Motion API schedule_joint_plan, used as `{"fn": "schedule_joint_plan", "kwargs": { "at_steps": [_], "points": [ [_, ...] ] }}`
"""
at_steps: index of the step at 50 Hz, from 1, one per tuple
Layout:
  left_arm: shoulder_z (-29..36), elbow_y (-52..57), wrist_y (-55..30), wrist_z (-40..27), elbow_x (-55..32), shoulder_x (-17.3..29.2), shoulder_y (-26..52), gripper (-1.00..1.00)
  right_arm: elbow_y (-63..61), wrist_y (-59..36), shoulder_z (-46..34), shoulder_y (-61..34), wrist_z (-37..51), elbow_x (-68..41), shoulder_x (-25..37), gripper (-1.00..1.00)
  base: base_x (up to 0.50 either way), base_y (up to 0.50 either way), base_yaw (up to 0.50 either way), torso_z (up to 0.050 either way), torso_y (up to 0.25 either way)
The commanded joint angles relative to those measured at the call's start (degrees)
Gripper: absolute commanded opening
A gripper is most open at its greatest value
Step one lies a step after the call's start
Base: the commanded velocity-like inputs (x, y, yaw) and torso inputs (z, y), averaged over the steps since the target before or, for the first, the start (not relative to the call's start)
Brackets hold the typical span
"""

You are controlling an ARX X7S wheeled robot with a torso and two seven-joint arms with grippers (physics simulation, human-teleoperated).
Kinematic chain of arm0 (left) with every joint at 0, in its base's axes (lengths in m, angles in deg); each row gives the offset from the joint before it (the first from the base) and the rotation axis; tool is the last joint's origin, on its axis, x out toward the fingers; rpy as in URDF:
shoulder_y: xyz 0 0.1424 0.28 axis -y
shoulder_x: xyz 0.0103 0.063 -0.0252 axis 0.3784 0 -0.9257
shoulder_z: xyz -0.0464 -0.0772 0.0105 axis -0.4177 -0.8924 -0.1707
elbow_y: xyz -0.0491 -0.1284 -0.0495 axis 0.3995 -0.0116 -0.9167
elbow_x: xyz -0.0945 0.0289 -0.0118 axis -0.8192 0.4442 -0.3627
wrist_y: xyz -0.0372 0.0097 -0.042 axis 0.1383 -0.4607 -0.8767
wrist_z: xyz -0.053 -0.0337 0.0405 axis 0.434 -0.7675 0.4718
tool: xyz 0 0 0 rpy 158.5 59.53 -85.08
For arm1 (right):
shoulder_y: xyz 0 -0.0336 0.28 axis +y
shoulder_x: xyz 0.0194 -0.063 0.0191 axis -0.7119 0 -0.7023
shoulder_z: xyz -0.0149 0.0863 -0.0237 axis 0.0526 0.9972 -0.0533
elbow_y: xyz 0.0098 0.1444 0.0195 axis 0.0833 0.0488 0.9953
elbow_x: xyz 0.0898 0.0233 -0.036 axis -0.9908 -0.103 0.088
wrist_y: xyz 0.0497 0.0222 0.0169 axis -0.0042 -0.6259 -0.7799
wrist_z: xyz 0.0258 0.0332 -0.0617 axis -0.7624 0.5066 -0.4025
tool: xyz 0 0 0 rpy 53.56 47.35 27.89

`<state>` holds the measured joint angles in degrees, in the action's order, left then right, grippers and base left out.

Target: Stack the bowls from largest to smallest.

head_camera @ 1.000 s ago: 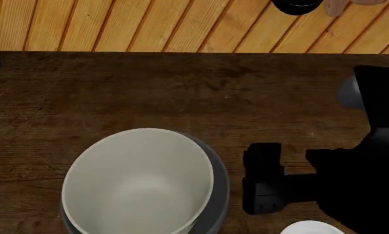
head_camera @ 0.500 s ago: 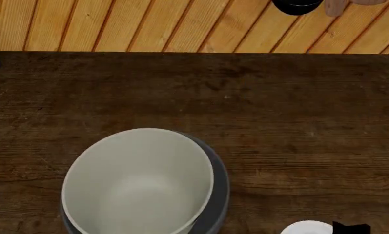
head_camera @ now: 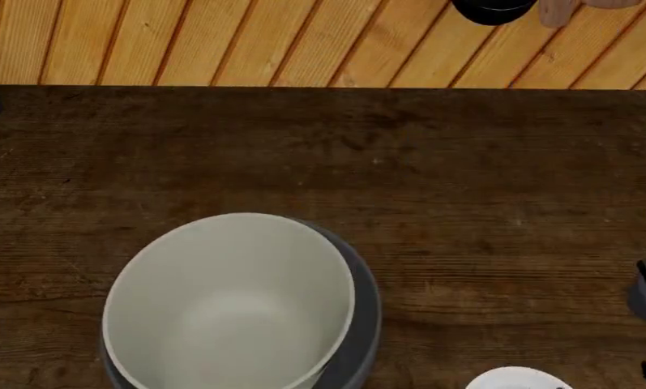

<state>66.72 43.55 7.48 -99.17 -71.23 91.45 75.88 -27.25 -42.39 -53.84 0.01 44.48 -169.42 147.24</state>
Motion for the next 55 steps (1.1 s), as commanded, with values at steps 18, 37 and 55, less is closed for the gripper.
{"fn": "schedule_joint_plan", "kwargs": {
  "at_steps": [18, 37, 55],
  "points": [
    [-1.3, -0.3, 0.6, 0.0, -0.7, 0.6, -0.9, 1.0, 1.3, -4.3, 0.6, 6.5, -11.9, 20.1, -6.9, 1.0, 0.0, 0.0, 0.0, 0.0, 0.0],
    [-0.3, -0.9, 0.8, -0.6, -0.4, 0.6, -0.4, 1.0, 0.0, -1.7, -0.4, 9.8, -18.8, 27.2, -6.4, 1.0, 0.0, 0.0, 0.0, 0.0, 0.0],
    [-0.9, -0.6, 1.0, -0.6, -1.1, 0.9, -0.9, 1.0, 1.6, 3.7, -7.2, -4.5, -11.6, 13.4, -2.2, -1.0, 0.0, 0.0, 0.0, 0.0, 0.0]
  ]
}}
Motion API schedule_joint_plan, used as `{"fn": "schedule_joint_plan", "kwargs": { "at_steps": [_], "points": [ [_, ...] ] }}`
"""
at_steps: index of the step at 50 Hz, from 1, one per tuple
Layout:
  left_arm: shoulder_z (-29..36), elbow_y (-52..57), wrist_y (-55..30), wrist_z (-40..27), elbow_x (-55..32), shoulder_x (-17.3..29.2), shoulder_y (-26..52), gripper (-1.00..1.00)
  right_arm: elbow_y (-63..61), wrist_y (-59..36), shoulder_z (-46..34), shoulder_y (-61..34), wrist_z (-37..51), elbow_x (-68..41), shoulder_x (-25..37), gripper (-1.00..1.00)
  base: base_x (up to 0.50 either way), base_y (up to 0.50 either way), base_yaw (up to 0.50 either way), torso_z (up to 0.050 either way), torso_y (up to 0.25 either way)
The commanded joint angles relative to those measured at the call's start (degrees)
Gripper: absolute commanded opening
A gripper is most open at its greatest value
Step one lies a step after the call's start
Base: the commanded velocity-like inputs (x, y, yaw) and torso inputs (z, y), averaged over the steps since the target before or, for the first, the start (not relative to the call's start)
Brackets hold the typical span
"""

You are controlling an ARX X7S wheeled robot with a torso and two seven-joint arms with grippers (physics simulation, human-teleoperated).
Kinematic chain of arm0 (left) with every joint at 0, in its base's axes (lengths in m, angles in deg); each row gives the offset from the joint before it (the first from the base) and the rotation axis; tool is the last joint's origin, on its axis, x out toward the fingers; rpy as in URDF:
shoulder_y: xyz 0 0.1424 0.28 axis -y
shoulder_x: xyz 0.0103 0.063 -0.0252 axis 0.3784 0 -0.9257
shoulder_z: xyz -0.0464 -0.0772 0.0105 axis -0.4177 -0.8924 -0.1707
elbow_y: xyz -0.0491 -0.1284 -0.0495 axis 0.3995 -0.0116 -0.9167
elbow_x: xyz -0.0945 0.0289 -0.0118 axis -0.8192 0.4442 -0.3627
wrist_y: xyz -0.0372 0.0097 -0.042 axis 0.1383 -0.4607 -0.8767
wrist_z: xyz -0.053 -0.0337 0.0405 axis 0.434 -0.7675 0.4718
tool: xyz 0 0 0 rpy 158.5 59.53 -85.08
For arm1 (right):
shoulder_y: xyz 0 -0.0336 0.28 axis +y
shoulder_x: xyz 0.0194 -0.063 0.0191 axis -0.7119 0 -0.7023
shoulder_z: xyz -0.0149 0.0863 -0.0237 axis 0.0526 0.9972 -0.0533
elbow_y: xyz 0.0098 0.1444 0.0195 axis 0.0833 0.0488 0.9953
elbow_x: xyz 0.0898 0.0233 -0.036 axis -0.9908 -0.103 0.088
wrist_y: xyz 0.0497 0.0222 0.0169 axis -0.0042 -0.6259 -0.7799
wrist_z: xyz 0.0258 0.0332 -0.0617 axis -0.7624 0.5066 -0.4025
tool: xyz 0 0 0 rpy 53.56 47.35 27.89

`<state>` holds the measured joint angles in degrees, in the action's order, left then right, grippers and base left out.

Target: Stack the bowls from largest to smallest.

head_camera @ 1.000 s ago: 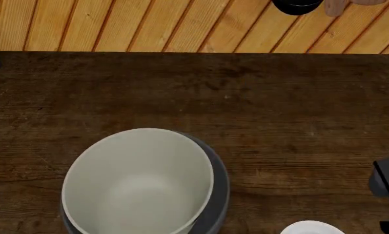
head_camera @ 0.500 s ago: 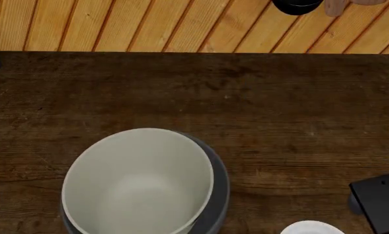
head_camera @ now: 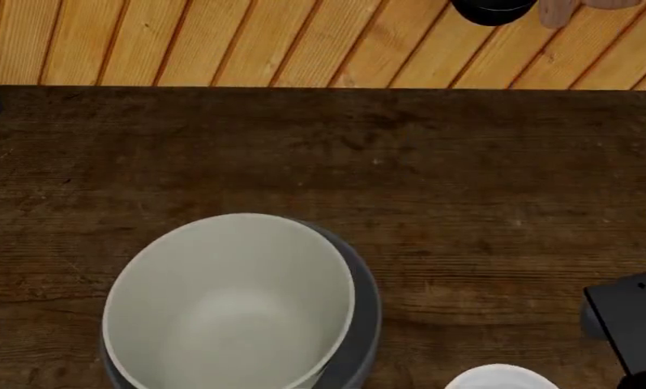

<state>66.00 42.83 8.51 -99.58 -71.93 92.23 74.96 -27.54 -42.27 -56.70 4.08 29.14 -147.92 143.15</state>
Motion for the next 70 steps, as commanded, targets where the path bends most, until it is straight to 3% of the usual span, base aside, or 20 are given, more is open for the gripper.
{"fn": "schedule_joint_plan", "kwargs": {
  "at_steps": [1, 12, 22, 34, 39, 46, 52, 70],
  "points": [
    [0.0, 0.1, -0.2, -0.4, -0.4, 0.1, 0.3, 1.0, 2.2, 3.6, -5.2, -10.2, 4.4, -9.0, 2.0, -1.0, 0.0, 0.0, 0.0, 0.0, 0.0],
    [-0.7, 0.2, -0.3, -0.7, -1.1, 0.3, 0.4, 1.0, 7.0, 6.4, -9.8, -22.1, 8.6, -13.7, 0.8, -1.0, 0.0, 0.0, 0.0, 0.0, 0.0],
    [-0.9, 0.0, 0.1, -0.7, -0.7, 0.7, -0.1, 1.0, 21.9, 4.0, -19.2, -46.1, 11.9, -17.5, -7.4, -1.0, 0.0, 0.0, 0.0, 0.0, 0.0],
    [-0.8, 0.2, 0.2, -1.0, -0.6, 1.2, -0.3, 1.0, 36.7, 3.5, -22.0, -54.4, 4.2, -10.8, -19.9, -1.0, 0.0, 0.0, 0.0, 0.0, 0.001],
    [-0.8, -0.2, 0.5, -1.0, -0.4, 1.1, -0.3, 1.0, 42.5, 2.7, -22.7, -58.0, -3.7, -3.3, -25.7, -1.0, 0.0, 0.0, 0.0, 0.0, 0.0],
    [-0.8, -0.4, 0.3, -1.3, -0.7, 1.1, 0.1, 1.0, 45.6, 3.3, -23.9, -58.7, -7.8, -1.5, -30.4, -1.0, 0.0, 0.0, 0.0, 0.0, 0.001],
    [-1.3, -0.5, 0.6, -1.1, -1.1, 1.1, -0.2, 1.0, 44.6, 3.9, -25.1, -56.8, -5.7, -5.7, -33.3, -1.0, 0.0, 0.0, 0.0, 0.0, 0.0],
    [-2.1, -0.4, 0.6, -1.6, -1.6, 1.3, -0.3, 1.0, 29.1, 11.5, -28.0, -44.9, 7.2, -21.7, -30.5, -1.0, 0.0, 0.0, 0.0, 0.0, 0.001]
  ]
}}
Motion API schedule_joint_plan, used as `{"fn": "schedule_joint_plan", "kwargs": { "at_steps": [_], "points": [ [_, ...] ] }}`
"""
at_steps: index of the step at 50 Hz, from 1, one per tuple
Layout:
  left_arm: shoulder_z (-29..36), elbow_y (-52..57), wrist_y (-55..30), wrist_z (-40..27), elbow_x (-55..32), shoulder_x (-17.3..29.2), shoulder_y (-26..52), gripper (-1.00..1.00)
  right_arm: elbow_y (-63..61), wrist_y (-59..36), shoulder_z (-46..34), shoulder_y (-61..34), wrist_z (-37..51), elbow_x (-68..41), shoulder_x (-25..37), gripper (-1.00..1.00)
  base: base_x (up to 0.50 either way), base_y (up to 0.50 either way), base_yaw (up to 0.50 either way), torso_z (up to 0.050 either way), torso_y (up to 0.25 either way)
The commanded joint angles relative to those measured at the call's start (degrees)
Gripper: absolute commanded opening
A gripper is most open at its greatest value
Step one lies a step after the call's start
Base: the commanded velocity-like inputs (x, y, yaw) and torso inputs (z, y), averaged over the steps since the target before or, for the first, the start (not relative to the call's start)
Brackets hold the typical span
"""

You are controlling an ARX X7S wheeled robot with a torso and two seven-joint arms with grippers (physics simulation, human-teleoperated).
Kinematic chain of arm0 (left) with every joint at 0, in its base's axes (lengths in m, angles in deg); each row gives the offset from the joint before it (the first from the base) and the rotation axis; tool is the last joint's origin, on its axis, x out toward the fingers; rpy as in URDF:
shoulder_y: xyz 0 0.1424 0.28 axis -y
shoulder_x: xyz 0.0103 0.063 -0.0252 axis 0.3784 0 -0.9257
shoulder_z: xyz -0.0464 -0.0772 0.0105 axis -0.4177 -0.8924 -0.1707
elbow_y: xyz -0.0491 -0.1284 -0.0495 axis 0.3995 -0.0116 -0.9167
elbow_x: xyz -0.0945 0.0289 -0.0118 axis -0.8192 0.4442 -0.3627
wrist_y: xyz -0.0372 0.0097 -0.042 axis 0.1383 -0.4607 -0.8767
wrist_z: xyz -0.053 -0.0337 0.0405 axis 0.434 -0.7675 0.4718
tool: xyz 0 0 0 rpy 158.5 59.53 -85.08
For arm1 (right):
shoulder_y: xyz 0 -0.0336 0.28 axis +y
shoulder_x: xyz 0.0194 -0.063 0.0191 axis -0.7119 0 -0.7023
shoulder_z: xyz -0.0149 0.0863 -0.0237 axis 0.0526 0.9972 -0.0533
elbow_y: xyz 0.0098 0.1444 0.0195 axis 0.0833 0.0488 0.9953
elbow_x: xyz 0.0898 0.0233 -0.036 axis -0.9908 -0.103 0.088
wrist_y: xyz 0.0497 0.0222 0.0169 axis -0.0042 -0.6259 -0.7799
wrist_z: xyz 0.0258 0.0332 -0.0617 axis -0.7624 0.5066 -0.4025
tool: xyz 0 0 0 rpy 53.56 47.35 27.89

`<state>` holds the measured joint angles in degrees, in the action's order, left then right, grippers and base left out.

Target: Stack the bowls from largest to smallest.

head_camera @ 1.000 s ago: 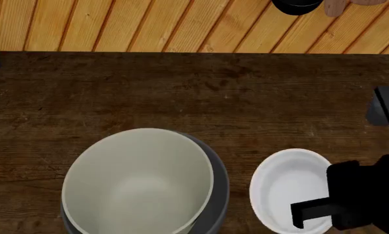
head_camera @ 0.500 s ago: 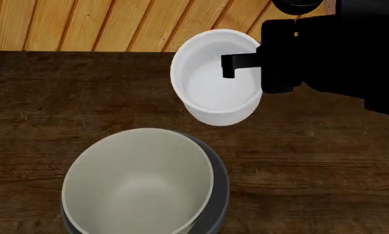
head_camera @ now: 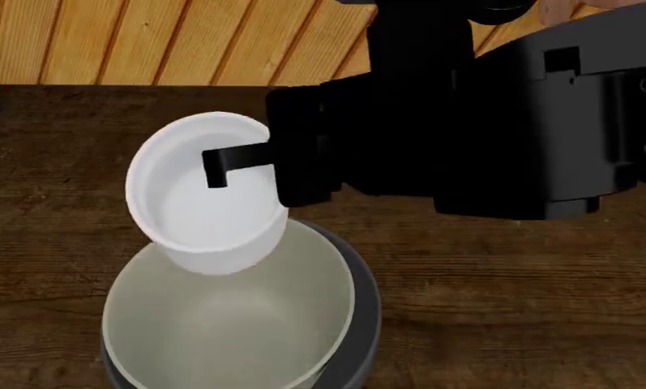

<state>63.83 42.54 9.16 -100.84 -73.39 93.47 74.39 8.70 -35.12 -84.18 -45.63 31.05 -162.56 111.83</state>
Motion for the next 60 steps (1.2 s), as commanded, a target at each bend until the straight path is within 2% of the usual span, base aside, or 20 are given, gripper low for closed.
{"fn": "schedule_joint_plan", "kwargs": {
  "at_steps": [1, 17, 37, 58, 59, 60],
  "points": [
    [0.1, -0.1, 0.1, -0.4, -0.1, 0.0, 0.2, 1.0, -7.8, 4.8, -0.7, 5.3, 5.9, -7.7, 1.1, -1.0, 0.0, 0.0, 0.0, 0.0, 0.0],
    [0.1, -0.2, 0.1, -0.6, -0.4, 0.3, 0.3, 1.0, -11.4, 6.5, -1.2, 10.2, 6.3, -6.4, 2.5, -1.0, 0.0, 0.0, 0.0, 0.001, 0.001],
    [-0.9, -0.3, 0.5, -0.4, -1.2, 0.6, -0.5, 1.0, -12.5, 7.7, -2.0, 14.3, 4.6, -2.5, 1.4, -1.0, 0.0, 0.0, 0.0, 0.0, 0.001],
    [-0.8, -0.3, 0.5, -0.8, -1.6, 0.7, -0.4, 1.0, -13.0, 8.7, -2.5, 13.3, 5.5, -3.0, 2.6, -1.0, 0.0, 0.0, 0.0, 0.0, 0.001],
    [-0.5, -0.4, 0.5, -0.9, -1.5, 0.7, -0.2, 1.0, -13.0, 8.7, -2.5, 13.2, 5.5, -2.8, 2.6, 1.0, 0.0, 0.0, 0.0, 0.0, 0.0],
    [-0.4, -0.4, 0.5, -0.9, -1.5, 0.6, -0.2, 1.0, -13.0, 8.9, -2.5, 13.2, 5.6, -3.0, 2.7, 1.0, 0.0, 0.0, 0.0, 0.0, 0.0]
  ]
}}
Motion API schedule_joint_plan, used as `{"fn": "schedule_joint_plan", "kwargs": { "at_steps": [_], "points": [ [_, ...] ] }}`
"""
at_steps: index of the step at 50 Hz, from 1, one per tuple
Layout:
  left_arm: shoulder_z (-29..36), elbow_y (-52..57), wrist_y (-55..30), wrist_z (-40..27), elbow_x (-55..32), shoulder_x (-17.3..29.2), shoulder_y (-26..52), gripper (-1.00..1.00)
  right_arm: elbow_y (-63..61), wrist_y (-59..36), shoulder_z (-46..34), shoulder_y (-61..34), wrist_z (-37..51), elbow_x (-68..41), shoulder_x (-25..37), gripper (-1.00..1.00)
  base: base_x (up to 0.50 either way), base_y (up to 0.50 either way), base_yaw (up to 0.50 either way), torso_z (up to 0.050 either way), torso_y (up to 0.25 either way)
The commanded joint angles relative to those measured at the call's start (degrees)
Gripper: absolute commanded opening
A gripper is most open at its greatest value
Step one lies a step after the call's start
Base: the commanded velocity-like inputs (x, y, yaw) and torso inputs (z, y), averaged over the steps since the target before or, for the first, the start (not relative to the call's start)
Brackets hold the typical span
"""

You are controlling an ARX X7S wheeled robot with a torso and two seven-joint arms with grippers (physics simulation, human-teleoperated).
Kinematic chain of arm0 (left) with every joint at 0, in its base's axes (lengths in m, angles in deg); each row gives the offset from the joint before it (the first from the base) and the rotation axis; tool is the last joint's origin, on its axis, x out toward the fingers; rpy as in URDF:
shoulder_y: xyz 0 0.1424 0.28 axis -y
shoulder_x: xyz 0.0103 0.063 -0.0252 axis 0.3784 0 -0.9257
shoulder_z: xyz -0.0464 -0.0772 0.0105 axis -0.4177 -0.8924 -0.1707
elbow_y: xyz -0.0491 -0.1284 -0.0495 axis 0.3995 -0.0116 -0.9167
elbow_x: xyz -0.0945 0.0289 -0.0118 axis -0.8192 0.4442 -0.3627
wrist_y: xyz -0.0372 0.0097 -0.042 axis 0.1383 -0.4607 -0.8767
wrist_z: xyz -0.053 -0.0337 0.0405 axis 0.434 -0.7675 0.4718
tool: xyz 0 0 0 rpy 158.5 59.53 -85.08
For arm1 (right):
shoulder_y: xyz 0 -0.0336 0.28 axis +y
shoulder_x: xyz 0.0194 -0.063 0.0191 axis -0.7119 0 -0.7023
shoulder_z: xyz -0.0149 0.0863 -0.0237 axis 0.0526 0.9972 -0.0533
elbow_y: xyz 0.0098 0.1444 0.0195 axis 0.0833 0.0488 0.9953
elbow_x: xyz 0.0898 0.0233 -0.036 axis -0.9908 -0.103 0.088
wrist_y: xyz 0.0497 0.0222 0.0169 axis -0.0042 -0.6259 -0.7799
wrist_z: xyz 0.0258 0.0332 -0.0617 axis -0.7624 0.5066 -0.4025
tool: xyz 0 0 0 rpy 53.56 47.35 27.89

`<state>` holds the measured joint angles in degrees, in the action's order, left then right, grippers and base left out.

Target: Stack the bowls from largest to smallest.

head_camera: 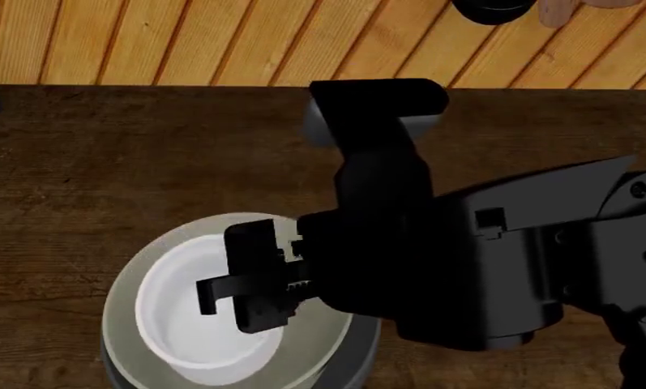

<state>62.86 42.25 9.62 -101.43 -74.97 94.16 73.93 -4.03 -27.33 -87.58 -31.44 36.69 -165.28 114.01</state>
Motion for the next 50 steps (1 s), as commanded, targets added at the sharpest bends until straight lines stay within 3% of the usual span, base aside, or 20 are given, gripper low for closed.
{"fn": "schedule_joint_plan", "kwargs": {
  "at_steps": [1, 10, 25, 28, 38, 44, 50],
  "points": [
    [0.7, -0.1, 0.0, -0.4, 0.1, 0.0, 0.3, 1.0, -0.3, 1.0, 0.9, -1.1, -0.1, -0.1, 0.5, 1.0, 0.0, 0.0, 0.0, 0.0, 0.0],
    [0.3, -0.2, 0.2, -0.3, -0.2, 0.1, 0.1, 1.0, -0.5, 1.3, 0.7, -1.5, -0.2, -0.2, 0.5, 1.0, 0.0, 0.0, 0.0, 0.0, 0.0],
    [1.8, 0.6, -3.8, -2.8, -3.0, 2.0, 5.3, 1.0, -7.2, 4.0, 8.2, -4.3, -1.2, 3.2, 5.9, 1.0, 0.0, 0.0, 0.0, 0.0, 0.0],
    [4.1, -0.1, -5.8, -3.6, -3.6, 3.3, 9.7, 1.0, -8.0, 4.1, 9.6, -3.6, -2.6, 4.7, 7.1, 1.0, 0.0, 0.0, 0.0, 0.0, 0.0],
    [14.7, -9.6, -21.8, -4.6, -17.1, 6.6, 43.3, 1.0, -12.4, 2.2, 16.4, -2.5, -8.4, 13.8, 15.9, 1.0, 0.0, 0.0, 0.0, 0.0, 0.0],
    [19.2, -13.5, -26.4, -3.6, -19.9, 6.9, 52.4, 1.0, -14.3, 2.8, 19.6, -0.7, -8.7, 14.8, 21.3, 1.0, 0.0, 0.0, 0.0, 0.0, 0.0],
    [18.6, -19.4, -32.8, -5.5, -26.5, 6.3, 59.9, 1.0, -14.1, 0.7, 21.2, -2.6, -9.6, 16.9, 26.6, 1.0, 0.0, 0.0, 0.0, 0.0, 0.0]
  ]
}}
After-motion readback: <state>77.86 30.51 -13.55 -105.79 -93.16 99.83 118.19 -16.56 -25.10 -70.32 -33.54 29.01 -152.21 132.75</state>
